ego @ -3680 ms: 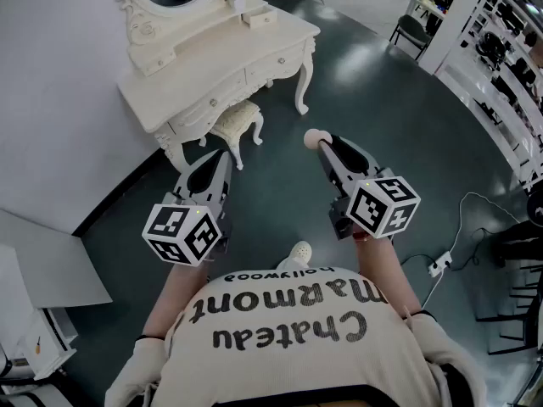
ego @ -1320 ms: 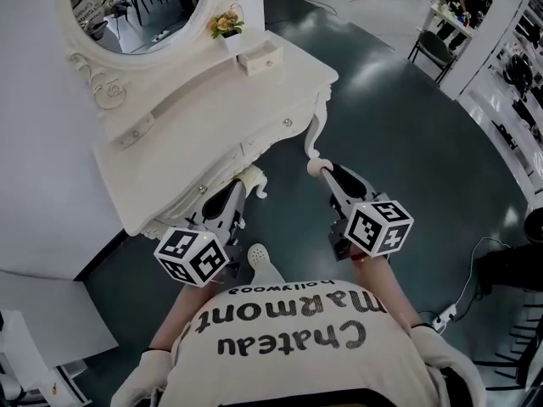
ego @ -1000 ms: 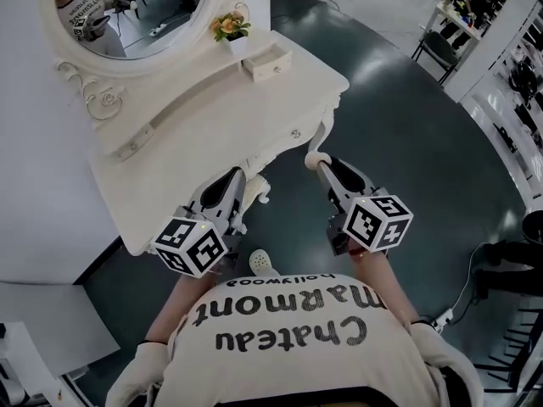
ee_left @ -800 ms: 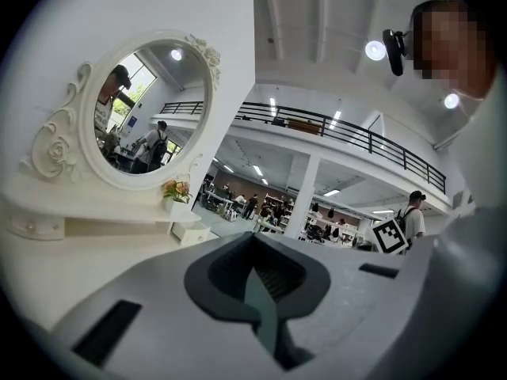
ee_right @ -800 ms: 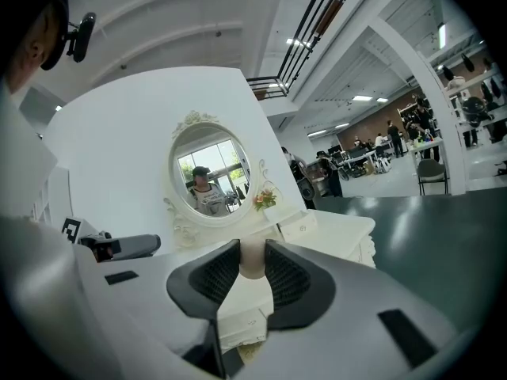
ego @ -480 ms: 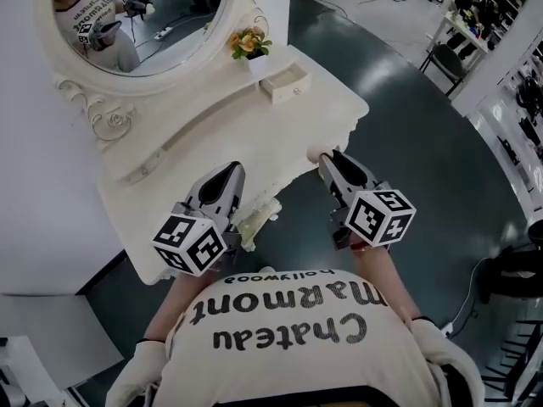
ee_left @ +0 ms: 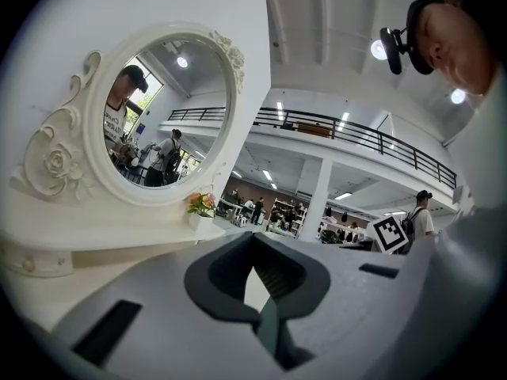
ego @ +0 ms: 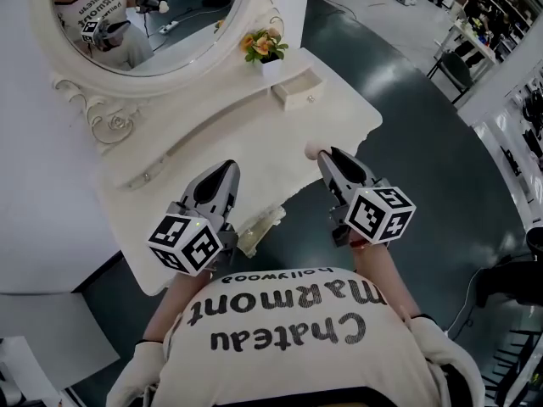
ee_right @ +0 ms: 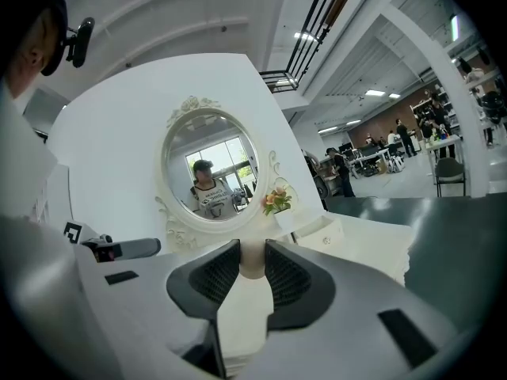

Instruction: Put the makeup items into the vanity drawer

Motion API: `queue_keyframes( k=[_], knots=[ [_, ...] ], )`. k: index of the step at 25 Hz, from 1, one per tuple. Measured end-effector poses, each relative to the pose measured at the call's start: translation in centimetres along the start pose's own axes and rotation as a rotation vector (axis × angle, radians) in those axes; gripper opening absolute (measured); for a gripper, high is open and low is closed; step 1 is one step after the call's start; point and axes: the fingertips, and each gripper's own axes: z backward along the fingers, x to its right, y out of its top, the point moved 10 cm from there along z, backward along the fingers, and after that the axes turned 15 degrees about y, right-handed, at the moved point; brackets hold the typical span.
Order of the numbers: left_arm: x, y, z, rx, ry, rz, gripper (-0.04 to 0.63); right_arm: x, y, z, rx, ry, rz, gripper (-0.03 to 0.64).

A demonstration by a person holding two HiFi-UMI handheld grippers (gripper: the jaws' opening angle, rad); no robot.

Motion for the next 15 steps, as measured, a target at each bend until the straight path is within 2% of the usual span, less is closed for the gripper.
queue_keyframes(
  k=[7, 15],
  knots=[
    [-0.9, -0.8, -2.0, -0.05, 0.038, 0.021, 0.008, 2.0, -0.5, -1.3, -0.048, 0.005, -0.033, 0.115],
    [-2.5, 0.8, -4.6, -0.004, 0.168, 0.038, 0.008, 7.3, 2.0, -6.1, -0.096, 0.084, -0.028, 0.115]
  ],
)
